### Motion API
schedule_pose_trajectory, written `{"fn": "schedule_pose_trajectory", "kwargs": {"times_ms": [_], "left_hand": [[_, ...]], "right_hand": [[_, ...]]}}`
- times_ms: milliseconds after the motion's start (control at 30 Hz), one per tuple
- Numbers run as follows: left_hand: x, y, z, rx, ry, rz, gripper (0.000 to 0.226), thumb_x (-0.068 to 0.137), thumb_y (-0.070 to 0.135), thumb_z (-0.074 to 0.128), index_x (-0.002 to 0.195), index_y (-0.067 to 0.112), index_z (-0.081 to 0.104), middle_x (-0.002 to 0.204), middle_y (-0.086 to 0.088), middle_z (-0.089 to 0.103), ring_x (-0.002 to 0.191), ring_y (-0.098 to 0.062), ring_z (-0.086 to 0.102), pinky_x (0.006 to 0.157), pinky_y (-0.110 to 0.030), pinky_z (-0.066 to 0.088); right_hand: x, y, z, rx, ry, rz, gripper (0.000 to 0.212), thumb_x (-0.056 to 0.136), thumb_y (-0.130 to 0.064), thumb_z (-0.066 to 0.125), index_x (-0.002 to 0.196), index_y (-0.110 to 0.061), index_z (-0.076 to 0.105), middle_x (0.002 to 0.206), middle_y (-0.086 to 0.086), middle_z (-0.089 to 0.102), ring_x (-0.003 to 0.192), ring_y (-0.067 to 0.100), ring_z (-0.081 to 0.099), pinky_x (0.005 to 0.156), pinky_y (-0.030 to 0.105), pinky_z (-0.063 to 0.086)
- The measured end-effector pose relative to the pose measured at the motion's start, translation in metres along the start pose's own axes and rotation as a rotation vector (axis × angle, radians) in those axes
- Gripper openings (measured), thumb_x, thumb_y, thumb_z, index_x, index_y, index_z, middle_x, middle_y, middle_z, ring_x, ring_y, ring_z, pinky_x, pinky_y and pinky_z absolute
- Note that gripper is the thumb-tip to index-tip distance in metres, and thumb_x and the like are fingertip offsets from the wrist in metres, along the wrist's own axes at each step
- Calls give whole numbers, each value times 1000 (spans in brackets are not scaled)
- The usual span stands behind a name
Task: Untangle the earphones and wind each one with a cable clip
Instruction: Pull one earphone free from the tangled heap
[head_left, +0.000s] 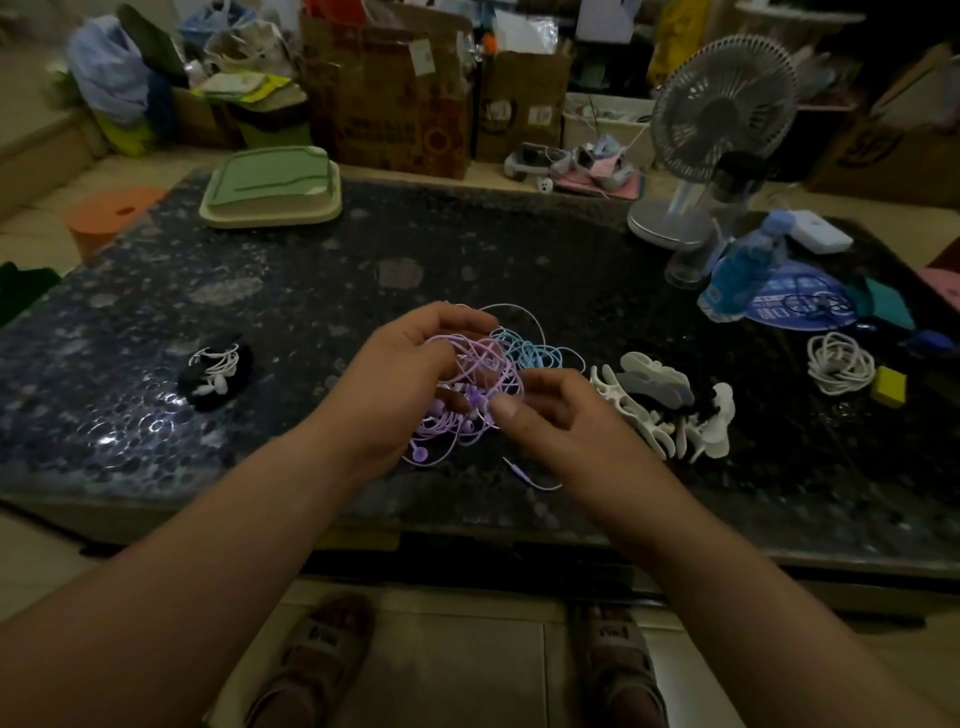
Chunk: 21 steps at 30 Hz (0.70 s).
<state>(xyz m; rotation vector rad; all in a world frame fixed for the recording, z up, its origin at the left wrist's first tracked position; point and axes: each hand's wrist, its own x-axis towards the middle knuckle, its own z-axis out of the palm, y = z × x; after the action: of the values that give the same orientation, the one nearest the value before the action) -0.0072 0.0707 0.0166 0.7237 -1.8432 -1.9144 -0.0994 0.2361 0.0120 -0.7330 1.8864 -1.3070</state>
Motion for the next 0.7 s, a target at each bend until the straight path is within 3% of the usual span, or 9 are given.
{"fn": "schedule_pose_trajectory", "kwargs": {"times_ms": [67,167,267,300,400,467,600,633,700], "left_hand": [[-3,1,5,6,-51,0,43,96,-6,45,108,20,76,106,-4,78,95,-24,74,67,-32,55],[-4,2,6,36,-35,14,43,96,-8,43,104,17,78,101,-5,79,89,-21,76,70,-33,59],[-2,0,3,77,-1,21,46,95,-6,44,93,20,81,102,-6,79,98,-43,71,81,-53,57],[-2,-1,2,79,13,15,47,95,-6,43,90,21,82,102,-7,79,95,-46,69,76,-49,55],[-3,0,2,84,52,10,49,96,-5,40,83,19,81,97,-8,79,79,-24,64,59,-30,44],[-2,-1,3,96,87,16,49,96,-6,41,78,18,80,97,-5,79,76,-19,63,56,-27,45],[-1,-6,2,217,176,64,44,94,-4,42,76,15,77,77,-8,73,56,-24,40,50,-30,31],[-2,-5,2,242,209,82,42,96,-3,42,76,12,75,72,-4,67,50,-20,39,45,-26,28],[0,-2,1,290,311,136,39,99,0,42,76,10,72,81,-1,59,45,-4,44,41,-20,33]], "right_hand": [[3,-1,4,33,30,-5,46,91,-59,66,128,-34,60,115,-12,75,104,3,72,96,35,56],[4,-4,5,165,51,38,15,104,-26,59,111,-17,69,98,0,80,94,14,77,88,36,58],[5,-2,1,344,55,118,16,105,-11,52,96,-10,65,89,10,79,90,27,77,89,44,60],[5,-2,0,396,49,147,17,104,-9,50,95,-10,64,86,10,76,84,27,77,88,46,61],[6,-2,-2,580,61,207,17,104,-9,46,103,-5,63,71,7,62,62,20,65,85,50,63],[8,-2,-5,651,115,219,22,103,-10,45,108,-1,65,69,6,60,65,20,63,76,46,60],[11,-2,-18,170,327,151,23,103,-15,48,102,-16,71,82,4,72,69,16,71,60,35,54],[11,-1,-22,61,363,122,24,103,-14,47,103,-18,71,82,1,74,68,13,72,62,38,58],[11,1,-26,-14,395,82,24,101,-12,47,101,-18,71,81,0,76,77,21,71,72,43,57]]}}
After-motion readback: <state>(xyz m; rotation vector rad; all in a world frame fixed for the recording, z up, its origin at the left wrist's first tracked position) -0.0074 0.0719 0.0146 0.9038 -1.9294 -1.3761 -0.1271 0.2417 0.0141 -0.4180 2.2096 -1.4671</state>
